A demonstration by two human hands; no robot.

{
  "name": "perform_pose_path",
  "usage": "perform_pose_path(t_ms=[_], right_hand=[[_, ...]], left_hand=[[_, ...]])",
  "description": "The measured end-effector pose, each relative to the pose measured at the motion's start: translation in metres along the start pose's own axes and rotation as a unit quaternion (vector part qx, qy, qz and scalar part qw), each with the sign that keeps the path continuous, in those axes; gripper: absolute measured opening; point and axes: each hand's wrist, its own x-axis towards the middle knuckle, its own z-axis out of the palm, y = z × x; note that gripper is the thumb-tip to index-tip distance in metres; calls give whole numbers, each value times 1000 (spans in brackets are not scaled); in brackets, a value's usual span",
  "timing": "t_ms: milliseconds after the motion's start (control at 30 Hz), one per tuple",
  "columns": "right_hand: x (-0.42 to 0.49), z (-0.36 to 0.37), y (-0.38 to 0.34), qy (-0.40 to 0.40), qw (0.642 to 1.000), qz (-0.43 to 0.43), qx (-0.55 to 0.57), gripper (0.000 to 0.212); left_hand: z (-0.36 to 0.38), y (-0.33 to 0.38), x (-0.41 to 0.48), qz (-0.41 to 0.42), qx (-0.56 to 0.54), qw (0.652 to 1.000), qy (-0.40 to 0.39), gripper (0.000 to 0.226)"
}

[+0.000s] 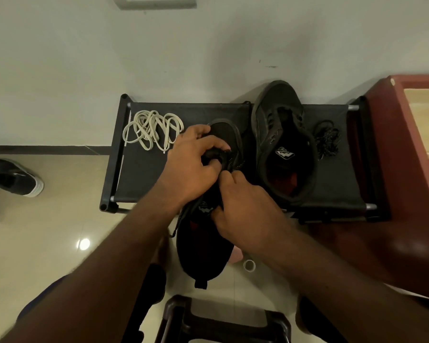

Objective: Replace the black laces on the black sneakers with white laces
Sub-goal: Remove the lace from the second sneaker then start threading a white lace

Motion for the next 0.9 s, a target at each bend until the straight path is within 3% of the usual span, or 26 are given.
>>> perform_pose_path(t_ms=[100,200,267,333,367,433,567,633,900], right_hand=[[1,1,0,0,1000,-4,-8,46],[1,1,-1,-5,1000,-10,-23,36],[0,1,-2,-11,999,-12,-30,31],[0,0,-2,-12,999,-11,-32,31],[0,0,-1,-11,999,-11,-34,32],[0,1,0,-6,999,-15,-36,35],[0,3,0,-5,999,-23,-34,44],[1,4,0,-1,999,-24,-33,47],[0,4,-1,10,999,-28,-39,37]], left_hand=[[0,-6,2,18,83,996,-18,37],[4,-6,2,28,73,996,29,27],[5,-2,2,-51,-61,993,92,15],[4,7,1,-156,-244,949,128,20],[2,9,1,-171,-278,936,134,20],[-2,10,2,-133,-248,952,119,11],[-1,1,0,12,-40,999,15,36],[0,-4,0,17,25,1000,-3,34],[0,-6,0,41,117,992,22,6]])
